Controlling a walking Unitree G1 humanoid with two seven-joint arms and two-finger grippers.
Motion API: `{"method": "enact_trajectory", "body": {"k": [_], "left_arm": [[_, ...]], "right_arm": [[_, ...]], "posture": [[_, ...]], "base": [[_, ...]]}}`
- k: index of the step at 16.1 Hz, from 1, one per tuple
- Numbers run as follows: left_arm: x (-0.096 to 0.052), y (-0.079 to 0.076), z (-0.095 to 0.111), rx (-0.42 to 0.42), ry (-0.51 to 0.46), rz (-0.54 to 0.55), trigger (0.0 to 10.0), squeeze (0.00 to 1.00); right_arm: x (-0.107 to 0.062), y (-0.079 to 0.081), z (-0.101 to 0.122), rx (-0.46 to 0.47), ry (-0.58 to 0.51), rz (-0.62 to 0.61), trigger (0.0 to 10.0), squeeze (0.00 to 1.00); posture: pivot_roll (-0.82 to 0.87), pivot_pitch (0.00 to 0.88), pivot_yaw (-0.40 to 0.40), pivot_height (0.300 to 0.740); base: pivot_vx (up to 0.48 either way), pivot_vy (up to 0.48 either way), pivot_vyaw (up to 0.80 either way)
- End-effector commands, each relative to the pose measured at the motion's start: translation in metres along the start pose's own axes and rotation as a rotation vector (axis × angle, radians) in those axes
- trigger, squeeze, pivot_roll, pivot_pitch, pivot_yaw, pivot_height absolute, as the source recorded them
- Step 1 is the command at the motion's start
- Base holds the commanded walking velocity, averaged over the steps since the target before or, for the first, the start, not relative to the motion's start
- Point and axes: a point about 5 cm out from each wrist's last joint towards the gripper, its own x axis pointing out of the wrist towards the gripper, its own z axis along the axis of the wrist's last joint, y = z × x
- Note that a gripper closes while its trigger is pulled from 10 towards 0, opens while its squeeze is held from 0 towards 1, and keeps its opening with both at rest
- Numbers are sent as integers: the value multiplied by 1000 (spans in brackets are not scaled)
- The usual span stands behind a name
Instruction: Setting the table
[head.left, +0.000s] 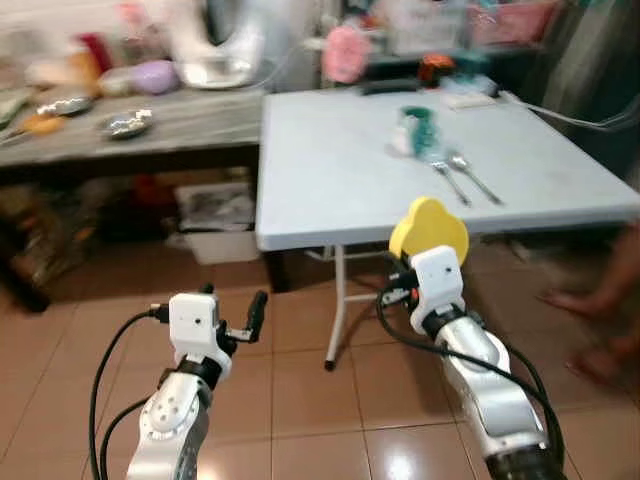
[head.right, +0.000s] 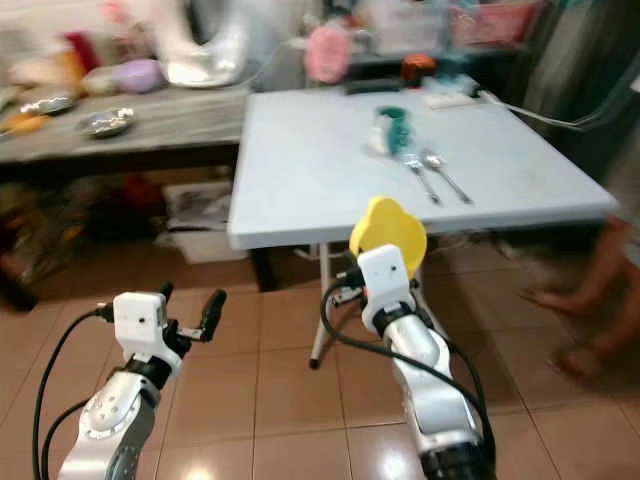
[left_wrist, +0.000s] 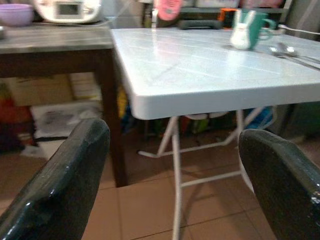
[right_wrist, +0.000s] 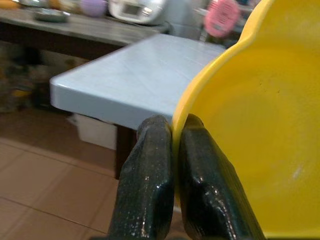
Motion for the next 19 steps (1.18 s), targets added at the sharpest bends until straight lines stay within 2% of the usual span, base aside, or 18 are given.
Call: {"method": "enact_trajectory", "body": {"k": [1,9,12,19], "left_arm": [[1,-1,2,13,-5,1,10000,0],[2,-1,3,7,-14,5,10000,0],[2,-2,3,8,-15,4,10000,0],[4,-2,3,3,-11,2,10000,0]], "right_arm": [[1,-3,3,-6,-12,-9,10000,0],[3,-4,4,-18,-21,1,10000,0],[3,-3,5,-22,-25,5,10000,0],[3,-2,6,-30,-34,11,10000,0]], "posture": [[-136,10,89,740],[-135,6,83,740],[-135,6,81,740],[-138,7,86,740]], "base": [[0,0,0],[0,0,0],[305,0,0],[480,0,0]]}}
